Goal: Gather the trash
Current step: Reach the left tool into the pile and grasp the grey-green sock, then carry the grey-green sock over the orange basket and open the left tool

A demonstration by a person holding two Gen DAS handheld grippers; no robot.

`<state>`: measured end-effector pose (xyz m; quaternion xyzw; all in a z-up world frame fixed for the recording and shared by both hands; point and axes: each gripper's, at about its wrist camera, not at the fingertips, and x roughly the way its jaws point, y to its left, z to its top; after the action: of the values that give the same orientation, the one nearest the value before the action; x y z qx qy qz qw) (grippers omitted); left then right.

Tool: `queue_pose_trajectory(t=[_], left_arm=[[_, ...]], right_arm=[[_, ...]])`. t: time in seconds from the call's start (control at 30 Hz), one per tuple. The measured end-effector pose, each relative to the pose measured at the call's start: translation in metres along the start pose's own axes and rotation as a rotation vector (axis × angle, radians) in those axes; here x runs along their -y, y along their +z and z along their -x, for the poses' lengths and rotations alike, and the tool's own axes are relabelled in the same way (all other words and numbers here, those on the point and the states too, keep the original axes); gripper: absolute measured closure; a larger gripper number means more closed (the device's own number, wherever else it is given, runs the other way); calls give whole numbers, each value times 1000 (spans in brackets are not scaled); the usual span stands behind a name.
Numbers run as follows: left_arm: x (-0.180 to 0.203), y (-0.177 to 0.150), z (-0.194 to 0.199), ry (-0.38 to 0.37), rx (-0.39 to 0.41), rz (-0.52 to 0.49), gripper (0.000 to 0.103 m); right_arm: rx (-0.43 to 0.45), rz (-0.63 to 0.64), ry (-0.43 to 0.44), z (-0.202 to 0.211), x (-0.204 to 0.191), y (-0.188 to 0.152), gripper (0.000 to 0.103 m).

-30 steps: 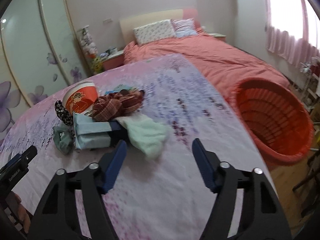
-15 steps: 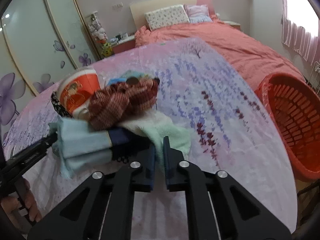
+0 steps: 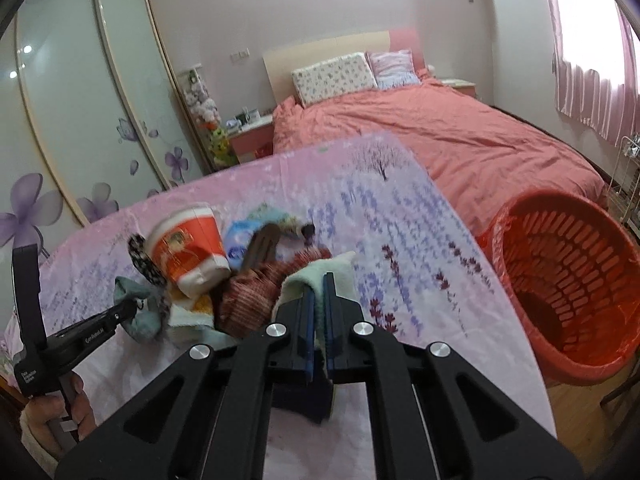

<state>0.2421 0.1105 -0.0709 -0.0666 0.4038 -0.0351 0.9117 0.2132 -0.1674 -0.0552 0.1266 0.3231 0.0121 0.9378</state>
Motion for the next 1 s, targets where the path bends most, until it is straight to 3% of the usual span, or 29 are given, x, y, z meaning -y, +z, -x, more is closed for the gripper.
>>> queue_pose_trajectory(t=[0.27, 0.53, 1.0], left_arm=[[11, 14, 49, -29, 91, -38, 97], [46, 23, 89, -97, 150, -104, 97], [179, 14, 102, -303, 146, -275, 97]], right_arm=[[101, 2, 18, 32, -2, 17, 99], [182, -1, -10, 62, 9, 22, 99], [247, -112, -154, 96, 94, 30, 99]])
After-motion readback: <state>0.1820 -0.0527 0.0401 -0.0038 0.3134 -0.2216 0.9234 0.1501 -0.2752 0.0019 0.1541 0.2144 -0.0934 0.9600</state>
